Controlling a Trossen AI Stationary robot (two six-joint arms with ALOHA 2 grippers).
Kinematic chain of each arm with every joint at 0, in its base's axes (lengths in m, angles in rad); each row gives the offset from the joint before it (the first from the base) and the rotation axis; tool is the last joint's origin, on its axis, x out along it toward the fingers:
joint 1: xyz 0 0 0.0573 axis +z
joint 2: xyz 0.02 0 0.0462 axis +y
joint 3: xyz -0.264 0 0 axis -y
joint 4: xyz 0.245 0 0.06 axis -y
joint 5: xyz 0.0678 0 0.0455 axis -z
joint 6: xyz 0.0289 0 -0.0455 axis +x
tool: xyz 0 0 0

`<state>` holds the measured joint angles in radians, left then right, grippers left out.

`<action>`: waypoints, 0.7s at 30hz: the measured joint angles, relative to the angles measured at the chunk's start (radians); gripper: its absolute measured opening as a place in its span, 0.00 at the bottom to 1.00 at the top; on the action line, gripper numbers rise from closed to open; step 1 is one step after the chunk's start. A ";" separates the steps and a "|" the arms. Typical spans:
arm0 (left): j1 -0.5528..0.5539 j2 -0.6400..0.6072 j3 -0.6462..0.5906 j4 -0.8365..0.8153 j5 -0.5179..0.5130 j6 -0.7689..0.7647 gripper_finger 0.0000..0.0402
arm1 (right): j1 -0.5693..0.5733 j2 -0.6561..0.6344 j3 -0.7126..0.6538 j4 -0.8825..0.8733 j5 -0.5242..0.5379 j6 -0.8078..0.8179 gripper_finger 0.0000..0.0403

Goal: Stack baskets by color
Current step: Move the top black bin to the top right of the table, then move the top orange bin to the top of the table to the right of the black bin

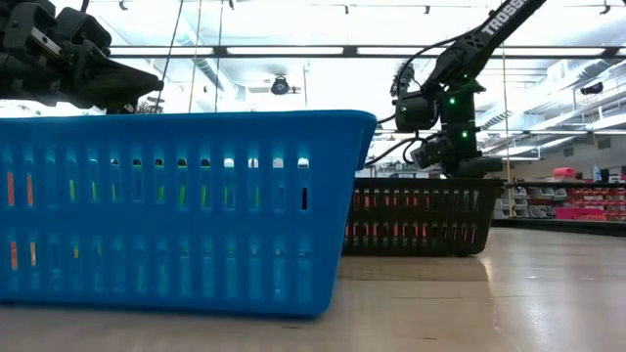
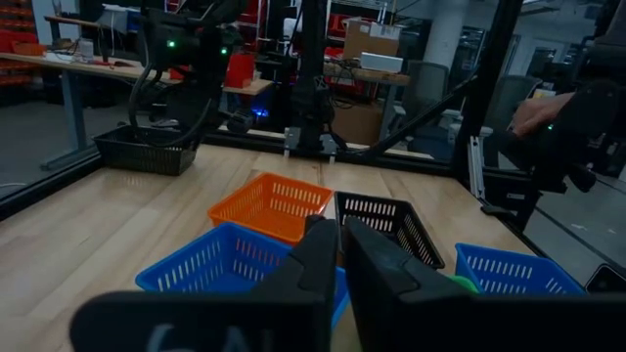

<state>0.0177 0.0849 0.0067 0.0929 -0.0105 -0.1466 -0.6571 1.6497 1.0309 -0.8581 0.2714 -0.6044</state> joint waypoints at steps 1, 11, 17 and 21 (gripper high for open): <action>0.000 0.000 0.000 0.000 0.000 0.000 0.07 | 0.000 0.000 0.000 0.000 0.000 0.000 0.21; 0.000 0.000 0.000 0.000 0.000 0.000 0.08 | 0.000 0.000 0.000 -0.004 -0.003 0.008 0.32; 0.000 0.000 0.000 0.000 0.000 0.000 0.08 | 0.003 -0.001 0.000 -0.017 -0.003 0.010 0.32; 0.000 0.000 0.000 0.000 0.000 0.000 0.07 | 0.011 -0.029 0.000 -0.018 0.009 0.011 0.32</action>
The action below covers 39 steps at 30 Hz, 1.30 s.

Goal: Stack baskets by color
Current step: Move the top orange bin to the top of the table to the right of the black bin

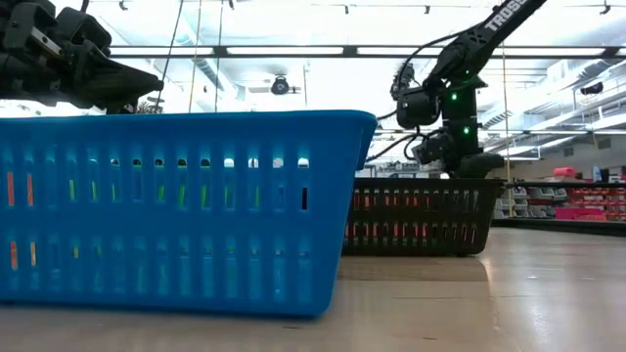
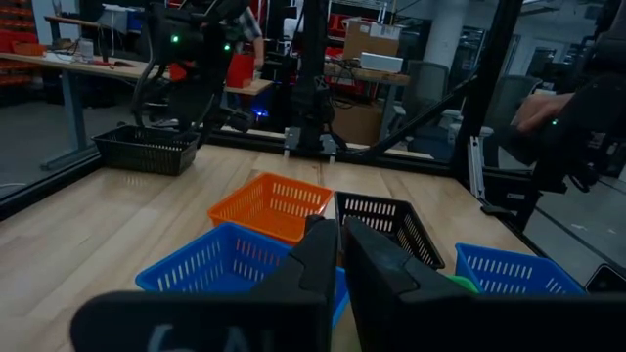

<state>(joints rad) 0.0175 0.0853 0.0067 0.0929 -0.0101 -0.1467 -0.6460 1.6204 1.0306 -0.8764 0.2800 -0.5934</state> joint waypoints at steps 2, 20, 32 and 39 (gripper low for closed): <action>0.000 0.000 0.000 0.000 0.000 0.000 0.07 | 0.008 -0.021 0.000 0.000 0.006 0.000 0.32; 0.000 0.000 0.000 0.000 0.000 0.000 0.08 | 0.142 -0.363 0.000 0.018 -0.201 0.339 0.32; 0.000 0.000 0.000 0.000 0.000 0.000 0.09 | 0.458 -0.242 0.000 0.093 -0.574 0.238 0.32; 0.000 0.000 0.000 0.000 0.000 0.000 0.07 | 0.593 -0.078 0.000 0.187 -0.405 0.032 0.32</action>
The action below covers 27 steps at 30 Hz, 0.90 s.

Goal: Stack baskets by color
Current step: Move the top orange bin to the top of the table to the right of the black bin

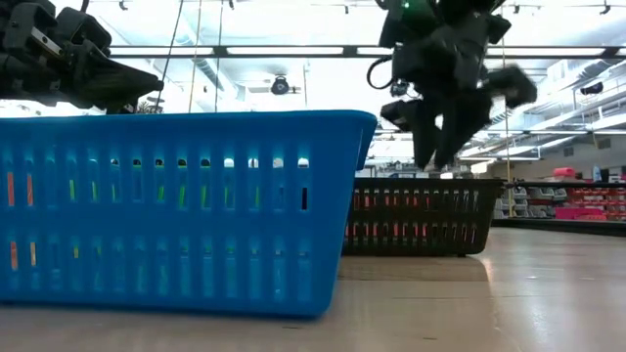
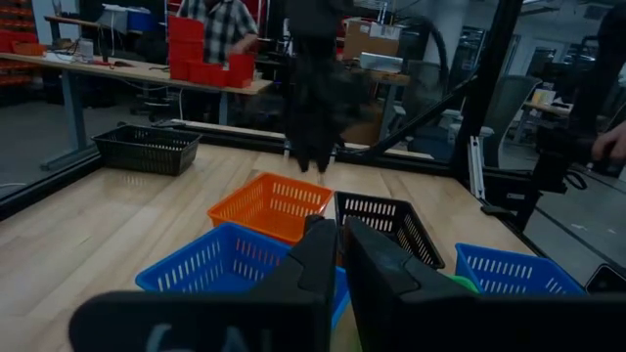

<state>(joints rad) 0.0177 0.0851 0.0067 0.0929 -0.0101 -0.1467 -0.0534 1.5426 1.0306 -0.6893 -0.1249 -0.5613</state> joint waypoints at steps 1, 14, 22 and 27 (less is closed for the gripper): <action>0.000 0.000 0.000 0.000 0.000 0.000 0.08 | 0.012 0.016 0.000 -0.002 0.044 -0.028 0.33; 0.000 0.000 0.000 0.000 0.000 0.000 0.08 | 0.091 0.042 0.000 -0.045 0.266 -0.311 0.42; 0.000 0.000 0.000 0.000 0.000 0.000 0.09 | 0.088 0.083 -0.002 -0.012 0.262 -0.333 0.38; 0.000 0.010 0.000 0.016 0.000 0.000 0.09 | 0.085 0.101 -0.004 0.013 0.263 -0.323 0.29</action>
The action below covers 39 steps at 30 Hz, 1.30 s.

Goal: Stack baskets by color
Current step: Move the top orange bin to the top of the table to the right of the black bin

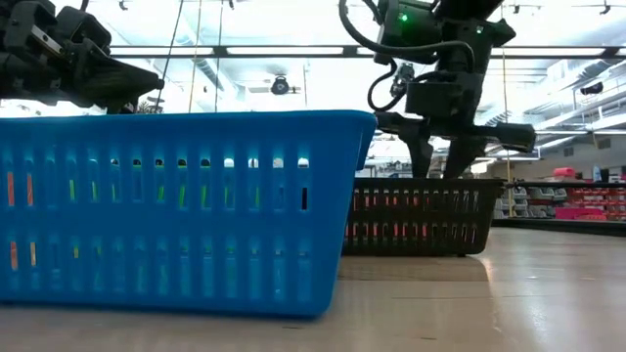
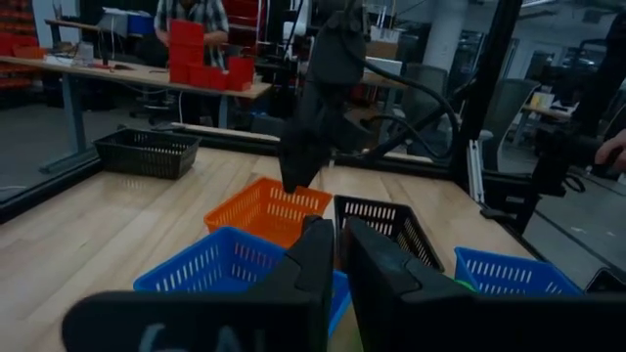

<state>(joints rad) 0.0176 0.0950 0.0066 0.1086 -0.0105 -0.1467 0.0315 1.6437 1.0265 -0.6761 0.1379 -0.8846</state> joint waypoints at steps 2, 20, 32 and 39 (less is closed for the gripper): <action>0.000 0.005 0.000 -0.004 0.000 0.000 0.09 | -0.001 0.003 0.000 0.010 0.000 0.022 0.23; 0.000 0.010 0.000 -0.008 0.000 0.000 0.09 | -0.168 -0.116 0.066 0.047 0.053 0.310 0.03; 0.000 0.010 0.000 -0.008 0.000 0.000 0.08 | -0.449 -0.123 0.088 0.032 0.052 0.380 0.03; 0.000 0.010 0.000 -0.008 0.000 0.000 0.08 | -0.501 -0.096 0.088 0.027 0.050 0.427 0.03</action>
<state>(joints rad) 0.0175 0.1047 0.0065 0.1001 -0.0101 -0.1463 -0.4697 1.5480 1.1144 -0.6493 0.1883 -0.4578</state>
